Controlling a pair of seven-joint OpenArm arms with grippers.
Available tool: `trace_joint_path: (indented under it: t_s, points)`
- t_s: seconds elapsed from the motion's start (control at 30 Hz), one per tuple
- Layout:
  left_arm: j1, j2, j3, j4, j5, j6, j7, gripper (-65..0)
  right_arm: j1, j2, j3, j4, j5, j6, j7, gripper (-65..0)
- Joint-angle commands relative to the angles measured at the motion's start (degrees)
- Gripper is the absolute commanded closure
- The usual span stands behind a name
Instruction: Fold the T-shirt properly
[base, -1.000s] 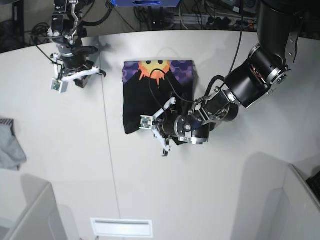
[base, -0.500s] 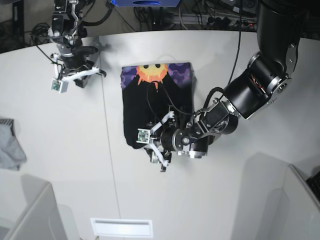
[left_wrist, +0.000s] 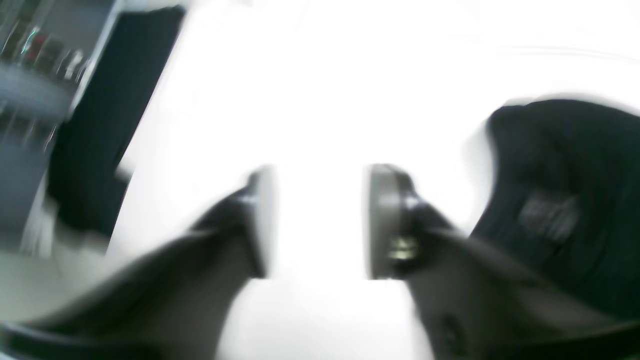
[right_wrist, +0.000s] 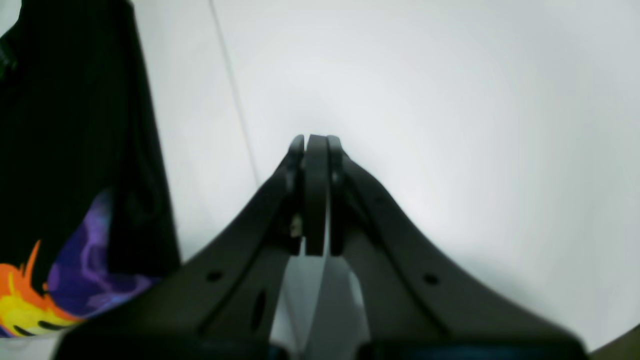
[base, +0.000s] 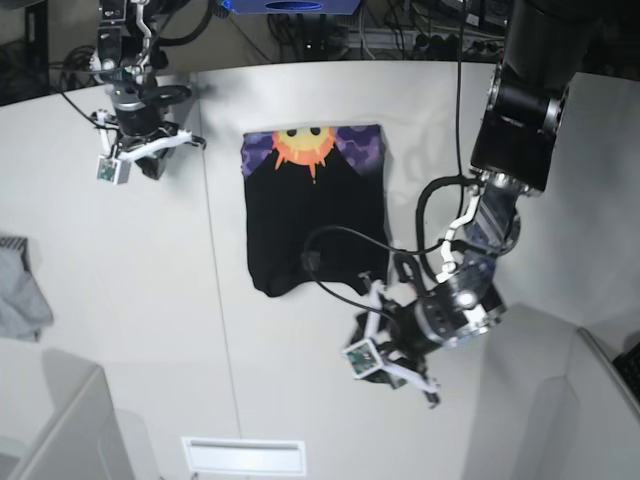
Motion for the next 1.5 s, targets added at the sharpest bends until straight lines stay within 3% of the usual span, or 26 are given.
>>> trace_joint_path:
  t_s: [0.0, 0.03, 0.2, 0.3, 0.43, 0.57, 0.63, 0.73, 0.83, 0.93, 1.07, 1.23, 1.33, 1.47]
  points:
    - [1.0, 0.2, -4.1, 3.7, -0.5, 0.4, -0.6, -8.7, -0.9, 1.0, -0.9, 1.1, 0.4, 1.8, 3.0, 0.0]
    - [3.8, 0.2, -7.9, 6.4, -0.4, 0.4, -0.5, 0.0, -1.5, 1.7, -1.5, 1.1, 0.4, 2.5, 4.9, 0.0]
    - [17.4, -0.7, -21.0, 16.9, -0.4, 0.4, -0.5, 0.0, -3.5, 5.4, -2.7, 1.1, 0.3, 3.5, 9.2, 0.0]
    - [26.8, -1.5, -28.3, 21.4, -0.8, 0.4, -1.5, 0.0, -4.4, 8.8, -2.8, 1.0, 0.2, 7.4, 11.5, 0.0]
    - [39.6, -0.5, -39.4, 22.2, -1.1, 0.4, -11.8, 0.0, -6.9, 12.7, -2.1, 0.9, 0.2, 14.0, 16.5, 0.0]
    - [51.1, 4.4, -47.7, 22.2, -1.4, 0.4, -25.7, 0.0, -10.1, 16.0, -3.3, 0.9, -4.0, 14.2, 20.5, 0.0]
    - [56.9, 7.2, -51.5, 22.2, -4.9, 0.4, -30.6, 0.0, -12.0, 15.5, -4.7, 1.0, -10.0, 14.2, 22.7, 0.0]
    - [64.5, 9.6, -57.2, 21.9, -16.6, 0.4, -33.7, 0.0, -15.3, 15.5, -5.5, 0.9, -16.8, 14.1, 26.7, 0.0]
    - [72.0, 9.7, -62.0, 21.7, -27.9, 0.4, -34.2, 0.0, -18.2, 15.5, -5.5, 1.0, -16.8, 14.0, 27.5, 0.0]
    - [76.6, 9.7, -65.9, 20.9, -31.9, 0.4, -34.5, 0.0, -21.7, 15.5, -5.4, 1.1, -16.8, 14.0, 27.5, 0.0]
    - [79.0, 9.6, -67.4, 16.6, -28.4, 0.4, -34.5, 0.0, -27.4, 14.5, -5.2, 1.2, -16.8, 14.0, 27.5, 0.0]
    - [81.3, 9.6, -66.9, 11.8, -14.2, 0.4, -34.4, 0.0, -34.3, 11.5, -4.9, 1.2, -16.9, 14.0, 27.1, 0.0]
    - [82.9, 9.7, -66.9, 8.3, -9.0, 0.4, -34.5, 0.0, -36.9, 11.4, -5.1, 1.0, -16.9, 14.0, 22.8, 0.0]
    - [83.1, 8.9, -66.9, -0.2, -7.5, 0.4, -34.6, 0.0, -36.9, 11.3, -5.4, -1.3, -16.9, 14.0, 11.4, 0.0]
